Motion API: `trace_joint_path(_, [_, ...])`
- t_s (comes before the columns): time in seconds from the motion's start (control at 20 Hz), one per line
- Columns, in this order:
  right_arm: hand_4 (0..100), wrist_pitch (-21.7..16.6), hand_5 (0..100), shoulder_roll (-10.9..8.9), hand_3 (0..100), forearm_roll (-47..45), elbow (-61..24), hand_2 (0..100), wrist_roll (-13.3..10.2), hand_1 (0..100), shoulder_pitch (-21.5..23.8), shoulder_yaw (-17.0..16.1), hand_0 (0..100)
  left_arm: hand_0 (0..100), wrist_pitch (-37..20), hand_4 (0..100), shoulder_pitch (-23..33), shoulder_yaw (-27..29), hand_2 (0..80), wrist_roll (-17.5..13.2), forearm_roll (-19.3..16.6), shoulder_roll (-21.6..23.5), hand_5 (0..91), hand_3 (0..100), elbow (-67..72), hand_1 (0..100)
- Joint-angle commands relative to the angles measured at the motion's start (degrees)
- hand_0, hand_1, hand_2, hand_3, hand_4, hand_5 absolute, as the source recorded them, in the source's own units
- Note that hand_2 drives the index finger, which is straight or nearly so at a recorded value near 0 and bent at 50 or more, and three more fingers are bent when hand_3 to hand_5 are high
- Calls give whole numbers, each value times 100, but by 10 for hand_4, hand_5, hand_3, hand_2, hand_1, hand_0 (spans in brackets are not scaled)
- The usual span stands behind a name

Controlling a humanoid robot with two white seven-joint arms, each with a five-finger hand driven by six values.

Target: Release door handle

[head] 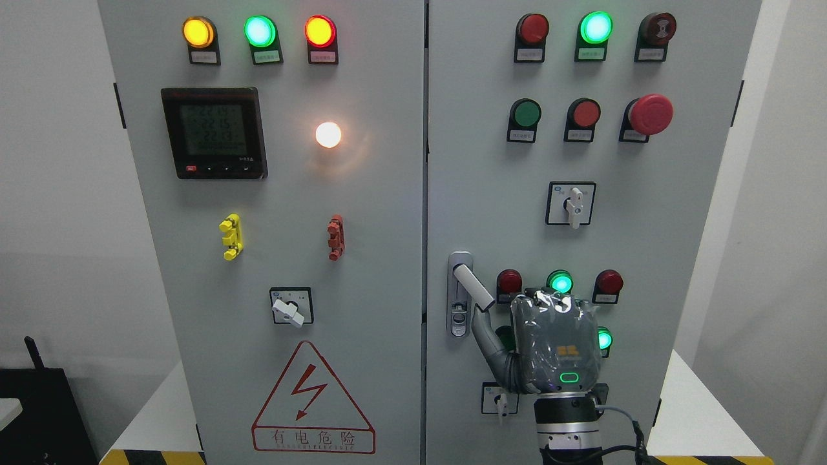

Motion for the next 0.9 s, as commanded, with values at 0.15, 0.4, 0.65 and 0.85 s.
trace_joint_path(0.15, [983, 0, 975, 0, 1000, -40, 1, 938, 10, 54, -13, -23, 528, 120, -1, 0, -18, 9, 0, -23, 0, 0, 0, 0, 53, 389])
trace_joint_path(0.4, [983, 0, 975, 0, 1000, -40, 1, 938, 10, 52, -22, -23, 530, 120, -1, 0, -18, 9, 0, -14, 0, 0, 0, 0, 53, 389])
trace_joint_path(0.65, [983, 0, 975, 0, 1000, -40, 1, 940, 10, 52, -48, -23, 531, 120, -1, 0, -18, 9, 0, -14, 0, 0, 0, 0, 53, 389])
trace_joint_path(0.85, [983, 0, 975, 0, 1000, -40, 1, 941, 10, 51, -48, -31, 531, 120, -1, 0, -18, 9, 0, -14, 0, 0, 0, 0, 53, 389])
